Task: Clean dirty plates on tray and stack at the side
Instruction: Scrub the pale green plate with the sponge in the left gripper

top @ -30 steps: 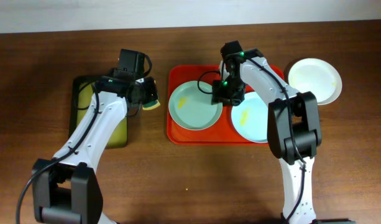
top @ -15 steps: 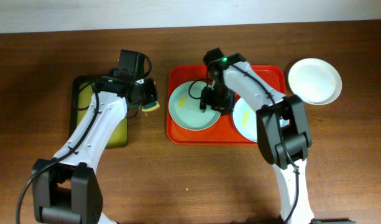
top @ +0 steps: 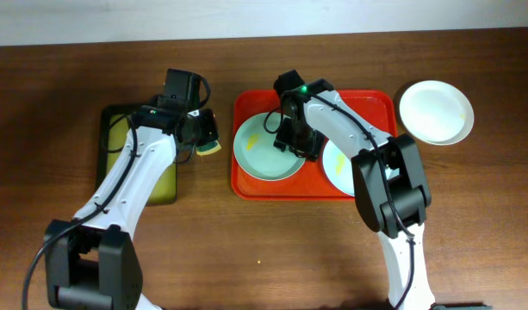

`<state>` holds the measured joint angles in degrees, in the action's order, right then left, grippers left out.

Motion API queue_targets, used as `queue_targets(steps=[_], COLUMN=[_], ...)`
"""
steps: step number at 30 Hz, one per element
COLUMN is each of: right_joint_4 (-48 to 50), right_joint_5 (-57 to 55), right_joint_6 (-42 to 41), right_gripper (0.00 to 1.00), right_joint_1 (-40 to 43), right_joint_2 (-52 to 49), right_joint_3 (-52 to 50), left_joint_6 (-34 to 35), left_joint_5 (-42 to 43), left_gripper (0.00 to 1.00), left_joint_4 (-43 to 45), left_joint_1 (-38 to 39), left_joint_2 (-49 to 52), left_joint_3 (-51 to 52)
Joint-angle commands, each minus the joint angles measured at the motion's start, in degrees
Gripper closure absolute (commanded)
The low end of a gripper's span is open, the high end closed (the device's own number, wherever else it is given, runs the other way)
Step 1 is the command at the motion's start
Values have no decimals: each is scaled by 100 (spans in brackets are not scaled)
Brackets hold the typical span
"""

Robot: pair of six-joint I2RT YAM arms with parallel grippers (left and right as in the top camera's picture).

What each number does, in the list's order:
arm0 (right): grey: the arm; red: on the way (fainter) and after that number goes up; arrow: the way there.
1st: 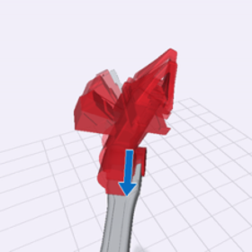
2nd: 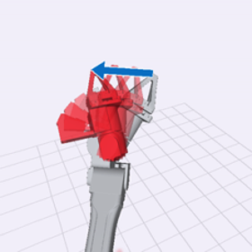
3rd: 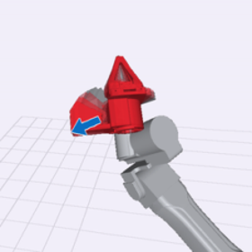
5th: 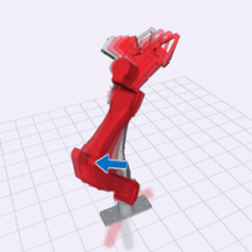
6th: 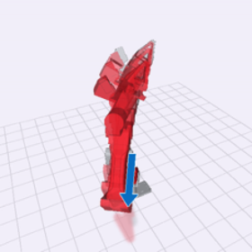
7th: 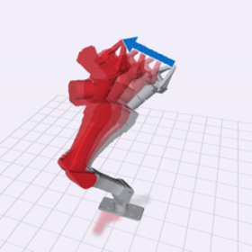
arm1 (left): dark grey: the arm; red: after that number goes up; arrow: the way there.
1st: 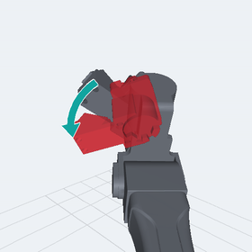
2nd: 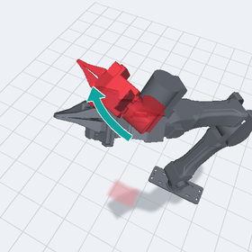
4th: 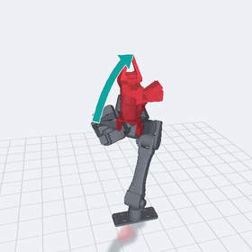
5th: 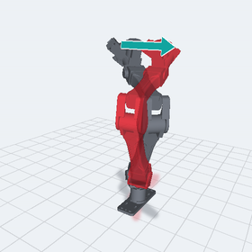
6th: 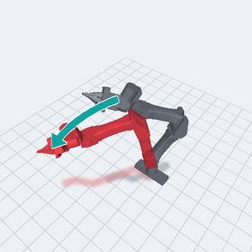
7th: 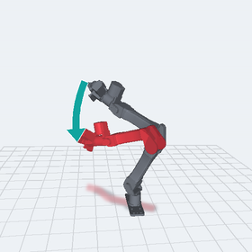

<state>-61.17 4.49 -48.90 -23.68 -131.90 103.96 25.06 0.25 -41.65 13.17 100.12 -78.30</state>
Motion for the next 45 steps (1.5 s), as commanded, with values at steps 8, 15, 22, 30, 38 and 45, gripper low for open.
queue_targets(steps=[8,15,22,30,38,45], right_joint_4=[-22,264,-636,-612,-507,-444], right_joint_5=[-223,-66,96,605,603,584], right_joint_6=[1574,3821,3580,3220,3123,3058], right_gripper=[96,96,59,71,96,96], right_joint_1=[280,326,492,684,684,684], right_joint_2=[-262,-262,-260,-262,-262,-262], right_joint_3=[-249,-249,140,131,131,131], left_joint_6=[-96,-92,-90,-26,264,400], left_joint_5=[46,704,579,621,616,326], left_gripper=[100,100,100,100,100,100], left_joint_4=[46,446,927,1274,1526,1856], left_joint_1=[-2,240,988,1220,1412,1453], left_joint_2=[26,26,131,922,1325,1961], left_joint_3=[-48,-48,-46,-48,-48,-48])
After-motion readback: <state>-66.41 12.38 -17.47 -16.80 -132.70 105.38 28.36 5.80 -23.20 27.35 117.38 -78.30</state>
